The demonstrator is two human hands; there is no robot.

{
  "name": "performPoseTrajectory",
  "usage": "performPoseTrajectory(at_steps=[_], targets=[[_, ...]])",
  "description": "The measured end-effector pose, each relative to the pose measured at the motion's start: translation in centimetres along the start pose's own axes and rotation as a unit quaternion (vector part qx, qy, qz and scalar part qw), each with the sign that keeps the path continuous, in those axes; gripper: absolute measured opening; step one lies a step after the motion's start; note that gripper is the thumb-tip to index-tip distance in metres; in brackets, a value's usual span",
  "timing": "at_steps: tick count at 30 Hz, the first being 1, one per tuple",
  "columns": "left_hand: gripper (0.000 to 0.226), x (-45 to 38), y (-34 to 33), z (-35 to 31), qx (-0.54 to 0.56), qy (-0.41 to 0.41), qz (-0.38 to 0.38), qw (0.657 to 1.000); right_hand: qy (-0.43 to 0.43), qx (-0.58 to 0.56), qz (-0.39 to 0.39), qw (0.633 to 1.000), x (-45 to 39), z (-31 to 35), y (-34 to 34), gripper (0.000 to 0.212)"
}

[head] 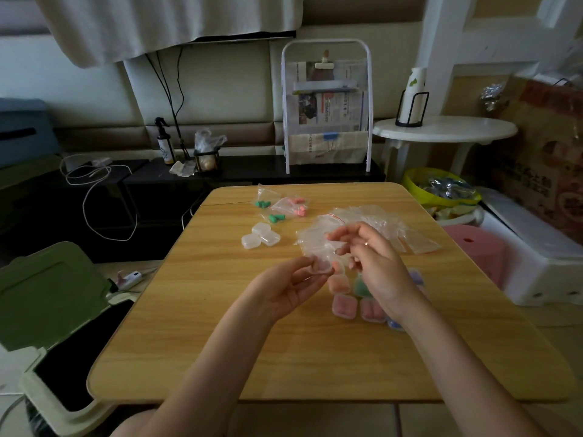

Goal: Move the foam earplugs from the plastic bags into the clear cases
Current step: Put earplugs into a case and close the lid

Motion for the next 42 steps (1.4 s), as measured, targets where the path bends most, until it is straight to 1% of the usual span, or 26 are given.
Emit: performPoseTrajectory(at_steps=[3,6,9,12,15,18,22,25,30,34,37,40,42], targets=[[0.010,0.0,0.2,-0.1,-0.008,-0.005,-0.013,1.000,-0.010,-0.085,-0.010,0.996,0.0,-0.4,0.0,0.024],[0.010,0.1,0.2,-0.3,-0.018,-0.013,-0.013,1.000,0.003,-0.148,-0.050,0.988,0.1,-0.4,0.2,0.027],[0.014,0.2,0.1,-0.3,-0.026,-0.016,-0.009,1.000,0.003,-0.160,-0.072,0.984,0.1,-0.2,0.4,0.023],[0.015,0.3,0.0,-0.4,-0.032,-0.017,-0.005,0.999,0.008,-0.154,-0.055,0.986,0.1,-0.1,0.2,0.020],[0.015,0.4,-0.1,-0.4,-0.044,-0.018,-0.002,0.999,0.036,-0.077,-0.036,0.996,0.2,0.1,-0.2,0.017],[0.018,0.5,-0.2,-0.5,-0.043,-0.016,-0.001,0.999,0.089,0.028,-0.042,0.995,0.4,0.2,-0.3,0.026],[0.017,0.4,-0.2,-0.4,-0.047,-0.015,-0.002,0.999,0.158,0.186,-0.042,0.969,0.9,0.5,-0.8,0.033],[0.014,0.4,-0.1,-0.5,-0.039,-0.018,-0.006,0.999,0.193,0.260,-0.034,0.945,1.0,0.4,-1.2,0.032],[0.013,0.2,0.1,-0.6,-0.012,-0.008,-0.021,1.000,0.210,0.307,-0.032,0.928,1.0,-0.1,-1.4,0.025],[0.011,0.3,0.6,-0.5,0.015,-0.004,-0.030,0.999,0.211,0.275,0.000,0.938,1.5,0.3,-2.0,0.022],[0.012,0.2,0.6,-0.5,0.000,-0.007,-0.025,1.000,0.205,0.259,-0.014,0.944,1.5,0.2,-1.9,0.023],[0.014,0.3,0.2,-0.4,-0.012,-0.003,-0.010,1.000,0.256,0.297,-0.045,0.919,1.5,0.4,-1.8,0.022],[0.014,0.3,0.1,-0.4,-0.010,-0.002,-0.008,1.000,0.268,0.315,-0.048,0.909,1.6,0.3,-1.9,0.027]])
Point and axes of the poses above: each hand's wrist, its own x-axis away from the middle knuckle, its own y-axis out of the back of the hand, z = x × y, the point moved 5 cm from there along -x, towards the middle knuckle, and after that the axes turned 10 degrees about -x, right-handed, at the moved point
